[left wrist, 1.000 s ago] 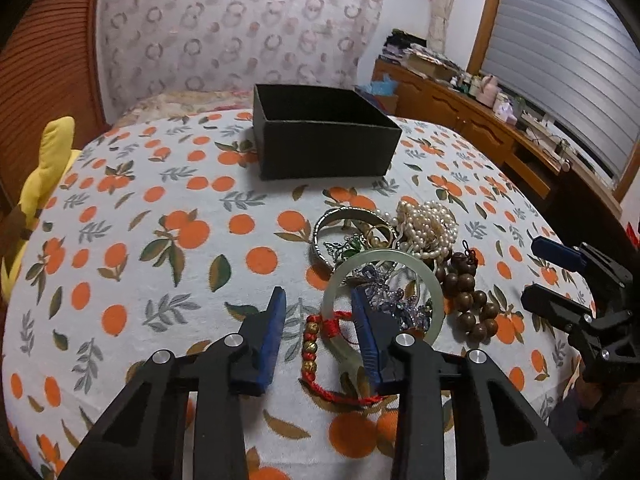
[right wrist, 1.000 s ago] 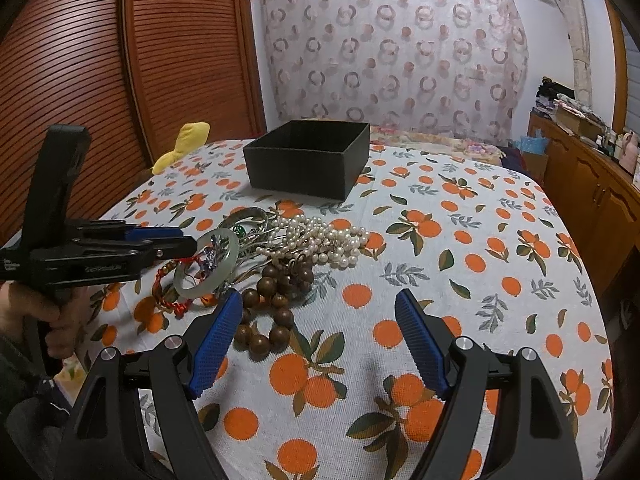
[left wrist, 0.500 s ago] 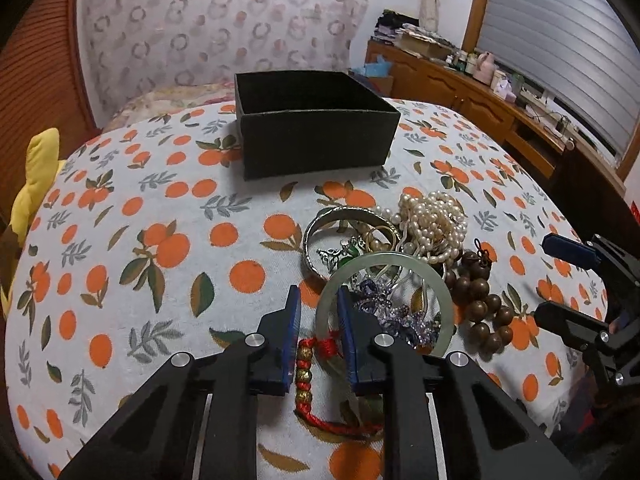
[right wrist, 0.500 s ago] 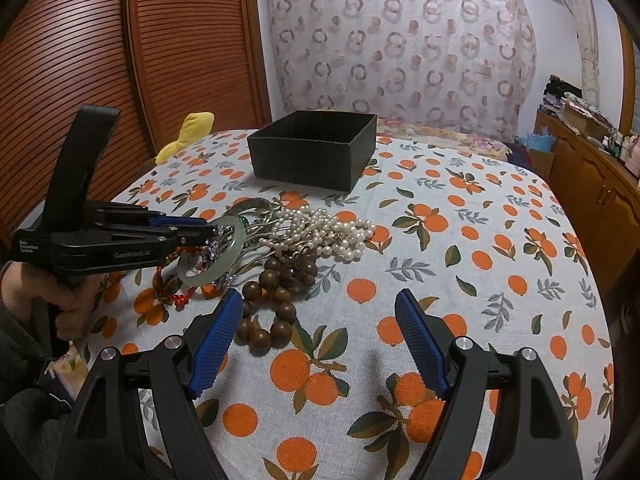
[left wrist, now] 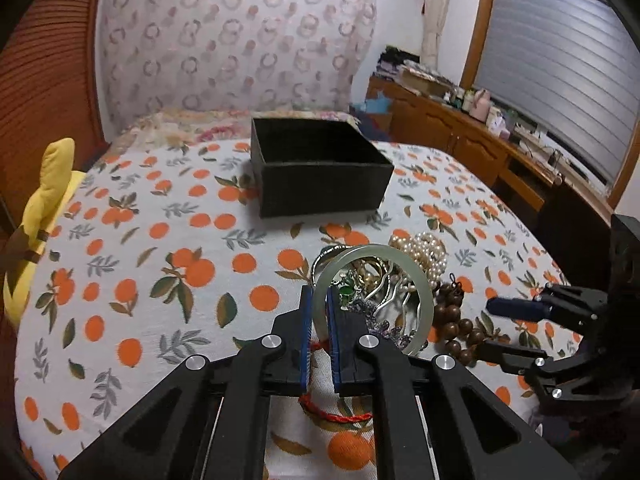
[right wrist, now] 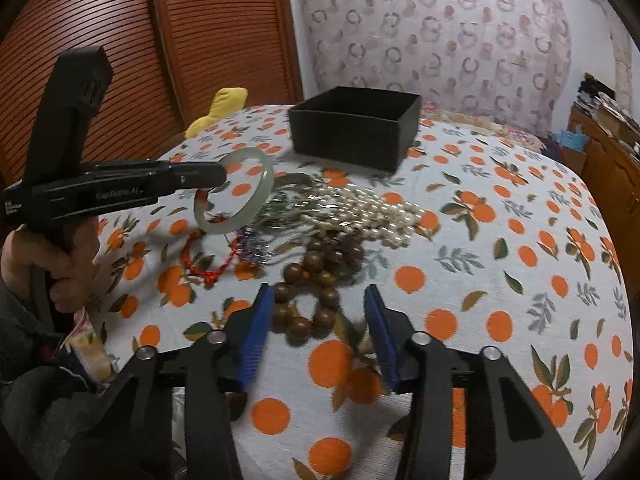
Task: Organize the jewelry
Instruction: 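Grasp the pale jade bangle with the left tool while the right tool grasps the brown bead bracelet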
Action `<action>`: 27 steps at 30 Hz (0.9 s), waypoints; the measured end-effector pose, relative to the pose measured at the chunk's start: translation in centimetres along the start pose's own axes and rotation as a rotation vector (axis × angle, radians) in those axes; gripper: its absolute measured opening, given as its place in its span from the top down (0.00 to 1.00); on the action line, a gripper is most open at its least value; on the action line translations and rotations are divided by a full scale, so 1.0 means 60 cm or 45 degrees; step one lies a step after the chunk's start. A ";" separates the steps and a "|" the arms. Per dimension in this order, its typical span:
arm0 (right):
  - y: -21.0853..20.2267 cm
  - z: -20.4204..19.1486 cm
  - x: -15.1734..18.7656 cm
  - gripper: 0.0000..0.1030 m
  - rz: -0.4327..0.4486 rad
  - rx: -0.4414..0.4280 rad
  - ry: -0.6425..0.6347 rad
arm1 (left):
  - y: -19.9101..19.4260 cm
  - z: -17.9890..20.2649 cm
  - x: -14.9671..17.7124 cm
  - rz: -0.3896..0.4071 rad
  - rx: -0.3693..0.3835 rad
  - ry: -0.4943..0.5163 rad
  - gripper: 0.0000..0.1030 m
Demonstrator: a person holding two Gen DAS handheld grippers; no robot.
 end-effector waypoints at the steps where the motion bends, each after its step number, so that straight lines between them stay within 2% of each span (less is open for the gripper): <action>1: -0.001 -0.004 -0.002 0.57 0.004 -0.011 -0.010 | -0.004 0.000 0.000 0.007 -0.001 0.002 0.94; 7: 0.004 -0.032 -0.010 0.67 -0.016 -0.077 -0.081 | -0.028 0.009 -0.002 0.069 -0.017 0.016 0.94; 15: 0.033 -0.044 -0.003 0.67 -0.080 -0.004 -0.149 | -0.046 0.010 -0.004 0.113 -0.037 0.017 0.94; 17: 0.033 -0.043 -0.003 0.80 -0.080 0.014 -0.163 | -0.046 0.009 -0.003 0.114 -0.038 0.016 0.94; 19: 0.030 -0.038 -0.001 0.86 -0.082 0.006 -0.170 | -0.047 0.008 -0.003 0.116 -0.039 0.014 0.94; 27: -0.022 0.014 0.002 0.86 -0.039 0.066 -0.128 | -0.051 0.007 -0.005 0.135 -0.046 0.014 0.94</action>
Point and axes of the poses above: each gripper's, at about its wrist camera, not at the fingertips, and y roughly the way its jaws point, z to its right, x to its underside, the point moved 2 cm from there along y, roughly the way its jaws point, and after that the axes turned 11 degrees about x, right-handed, at the moved point
